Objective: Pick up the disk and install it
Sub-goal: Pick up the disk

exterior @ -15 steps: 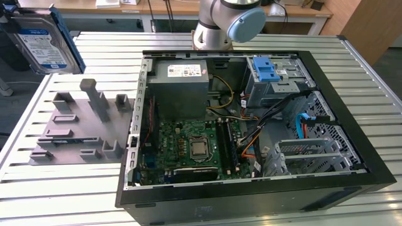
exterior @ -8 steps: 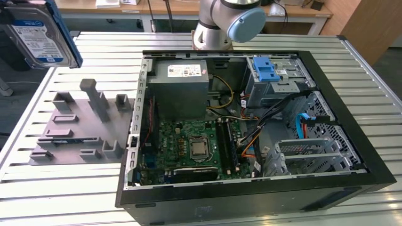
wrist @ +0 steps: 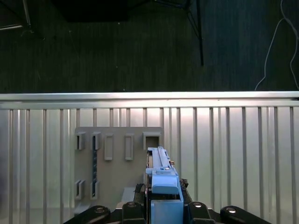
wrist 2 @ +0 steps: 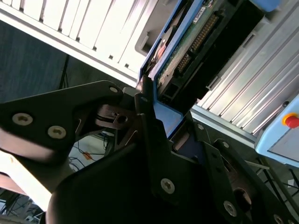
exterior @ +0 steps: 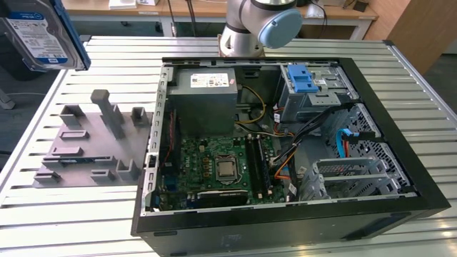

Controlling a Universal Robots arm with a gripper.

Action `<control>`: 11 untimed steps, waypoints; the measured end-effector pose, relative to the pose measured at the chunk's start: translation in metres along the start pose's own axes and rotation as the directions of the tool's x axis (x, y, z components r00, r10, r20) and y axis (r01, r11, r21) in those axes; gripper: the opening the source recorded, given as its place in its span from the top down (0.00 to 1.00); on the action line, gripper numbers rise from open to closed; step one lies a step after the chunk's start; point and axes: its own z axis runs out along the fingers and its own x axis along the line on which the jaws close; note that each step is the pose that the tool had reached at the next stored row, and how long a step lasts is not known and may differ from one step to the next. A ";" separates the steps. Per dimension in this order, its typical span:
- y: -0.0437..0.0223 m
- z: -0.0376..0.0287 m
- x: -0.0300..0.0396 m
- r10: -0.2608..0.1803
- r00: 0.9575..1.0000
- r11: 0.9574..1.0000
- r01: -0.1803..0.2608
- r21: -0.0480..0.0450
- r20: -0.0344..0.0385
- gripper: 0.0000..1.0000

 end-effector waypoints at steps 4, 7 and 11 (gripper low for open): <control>0.0002 -0.0077 -0.0004 0.000 1.000 1.000 0.000 0.000 0.000 0.64; 0.0002 -0.0137 -0.0006 0.000 1.000 1.000 0.000 0.000 0.000 0.64; 0.0003 -0.0195 -0.0008 0.000 1.000 1.000 0.000 0.000 0.000 0.64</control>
